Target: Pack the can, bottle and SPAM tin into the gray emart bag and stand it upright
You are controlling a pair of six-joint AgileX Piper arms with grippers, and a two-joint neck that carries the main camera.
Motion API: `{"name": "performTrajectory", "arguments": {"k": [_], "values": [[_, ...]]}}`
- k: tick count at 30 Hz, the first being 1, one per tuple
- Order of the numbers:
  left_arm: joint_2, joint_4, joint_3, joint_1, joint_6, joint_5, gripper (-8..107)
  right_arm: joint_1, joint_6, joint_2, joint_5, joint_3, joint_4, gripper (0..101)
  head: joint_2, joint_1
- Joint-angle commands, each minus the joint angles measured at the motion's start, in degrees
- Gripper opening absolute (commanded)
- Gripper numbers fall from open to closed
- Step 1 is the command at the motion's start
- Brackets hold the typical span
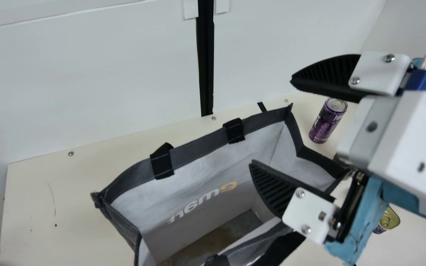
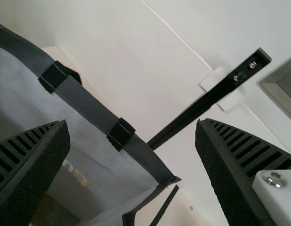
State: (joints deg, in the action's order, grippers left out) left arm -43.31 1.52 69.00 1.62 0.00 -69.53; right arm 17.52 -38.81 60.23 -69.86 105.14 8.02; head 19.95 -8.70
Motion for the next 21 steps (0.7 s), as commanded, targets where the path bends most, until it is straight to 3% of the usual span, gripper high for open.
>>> {"name": "performTrajectory", "arguments": {"k": [1,21], "values": [[0.00,0.00,0.00,0.00,0.00,0.00,90,-2.41,0.37,0.42,-0.04,0.47,0.37,95,0.05,-1.30],[0.00,0.00,0.00,0.00,0.00,0.00,90,-27.86,-4.10,6.66,-0.04,3.75,11.62,95,0.05,-1.30]]}}
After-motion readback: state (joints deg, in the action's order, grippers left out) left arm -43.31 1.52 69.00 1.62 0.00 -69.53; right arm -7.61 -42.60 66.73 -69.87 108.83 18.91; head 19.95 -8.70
